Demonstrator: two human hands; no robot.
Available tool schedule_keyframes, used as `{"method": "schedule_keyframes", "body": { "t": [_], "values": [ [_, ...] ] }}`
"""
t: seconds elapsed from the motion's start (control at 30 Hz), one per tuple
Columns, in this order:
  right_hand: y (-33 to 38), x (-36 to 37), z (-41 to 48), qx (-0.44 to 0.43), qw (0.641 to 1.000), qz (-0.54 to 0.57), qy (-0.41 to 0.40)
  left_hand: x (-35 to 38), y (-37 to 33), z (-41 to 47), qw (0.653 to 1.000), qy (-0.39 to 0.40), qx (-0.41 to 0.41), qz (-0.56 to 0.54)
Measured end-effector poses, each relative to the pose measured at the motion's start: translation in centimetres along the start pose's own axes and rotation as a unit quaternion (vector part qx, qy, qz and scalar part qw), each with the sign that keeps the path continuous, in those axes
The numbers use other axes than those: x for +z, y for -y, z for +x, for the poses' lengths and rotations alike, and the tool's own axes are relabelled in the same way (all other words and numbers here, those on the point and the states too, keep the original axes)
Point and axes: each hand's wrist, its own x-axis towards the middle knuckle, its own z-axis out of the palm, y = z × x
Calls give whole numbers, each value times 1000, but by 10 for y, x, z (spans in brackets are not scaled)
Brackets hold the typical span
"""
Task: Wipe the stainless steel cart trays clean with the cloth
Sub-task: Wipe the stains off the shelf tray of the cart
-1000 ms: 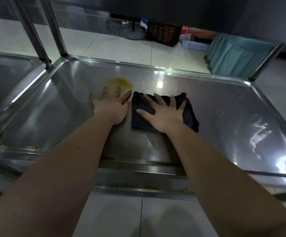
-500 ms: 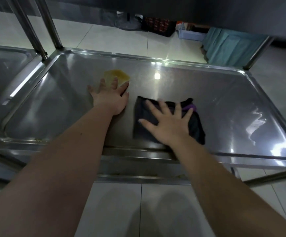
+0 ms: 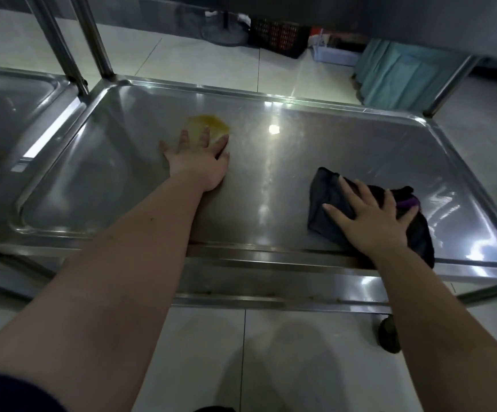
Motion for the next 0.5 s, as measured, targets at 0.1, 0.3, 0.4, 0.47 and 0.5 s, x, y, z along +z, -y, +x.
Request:
{"method": "schedule_keyframes", "body": {
  "t": [0.1,0.3,0.4,0.47,0.5],
  "values": [
    [44,8,-11,-40,999,-6,-7,0,-1,-5,1000,-3,-6,-7],
    [149,29,-36,-139,990,-15,-7,-5,8,-8,999,24,8,-20],
    [147,31,-33,-139,990,-6,-18,-13,24,-9,998,26,47,-19],
    [142,31,-32,-138,990,-6,-21,-17,53,-12,998,10,66,-20],
    [142,31,-32,-138,990,-8,-18,-18,74,-16,998,10,62,-25]
  ]
}}
